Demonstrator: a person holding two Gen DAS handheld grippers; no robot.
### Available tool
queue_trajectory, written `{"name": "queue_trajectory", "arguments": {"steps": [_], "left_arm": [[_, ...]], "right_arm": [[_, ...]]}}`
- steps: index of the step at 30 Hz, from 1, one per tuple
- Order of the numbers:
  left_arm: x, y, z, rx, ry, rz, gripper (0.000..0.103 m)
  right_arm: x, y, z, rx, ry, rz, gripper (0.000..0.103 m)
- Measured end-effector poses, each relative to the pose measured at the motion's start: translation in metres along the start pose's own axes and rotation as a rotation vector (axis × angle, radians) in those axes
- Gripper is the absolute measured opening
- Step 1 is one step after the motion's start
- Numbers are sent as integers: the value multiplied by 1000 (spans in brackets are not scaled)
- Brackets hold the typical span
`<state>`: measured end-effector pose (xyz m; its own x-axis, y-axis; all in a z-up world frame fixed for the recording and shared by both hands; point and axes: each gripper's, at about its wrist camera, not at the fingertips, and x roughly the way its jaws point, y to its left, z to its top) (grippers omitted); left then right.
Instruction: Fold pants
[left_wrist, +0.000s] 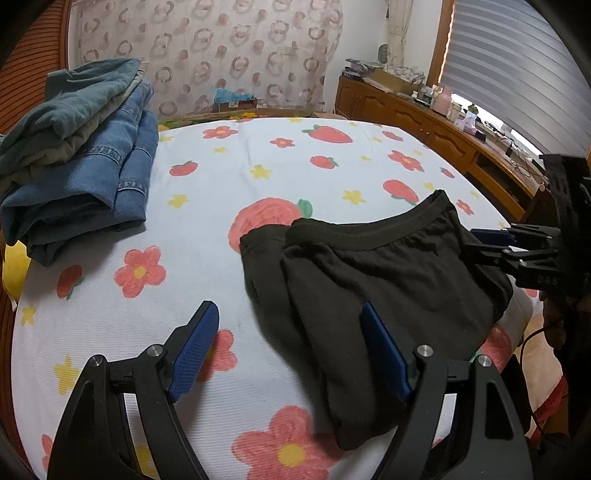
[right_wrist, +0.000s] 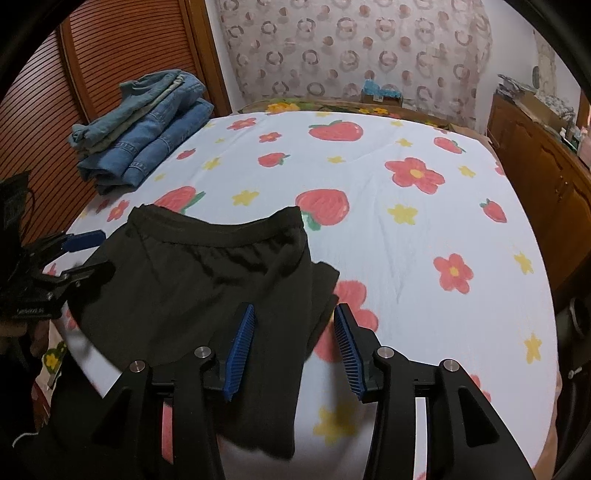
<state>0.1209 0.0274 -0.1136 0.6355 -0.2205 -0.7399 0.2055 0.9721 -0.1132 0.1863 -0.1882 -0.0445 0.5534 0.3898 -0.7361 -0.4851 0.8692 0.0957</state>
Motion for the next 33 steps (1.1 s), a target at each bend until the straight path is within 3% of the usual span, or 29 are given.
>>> {"name": "queue_trajectory", "arguments": {"steps": [19,24,33], "left_arm": [[-1,5,19,-19,-44,-26,79],[12,6,27,-14,-12,-35,61],[26,8,24,-17,21,-35,59]], "right_arm": [[10,7,3,-15,-21,-32,47],[9,8,1,-20,-30,-34,47],[8,8,-1,-30,-40,-34,45]]}}
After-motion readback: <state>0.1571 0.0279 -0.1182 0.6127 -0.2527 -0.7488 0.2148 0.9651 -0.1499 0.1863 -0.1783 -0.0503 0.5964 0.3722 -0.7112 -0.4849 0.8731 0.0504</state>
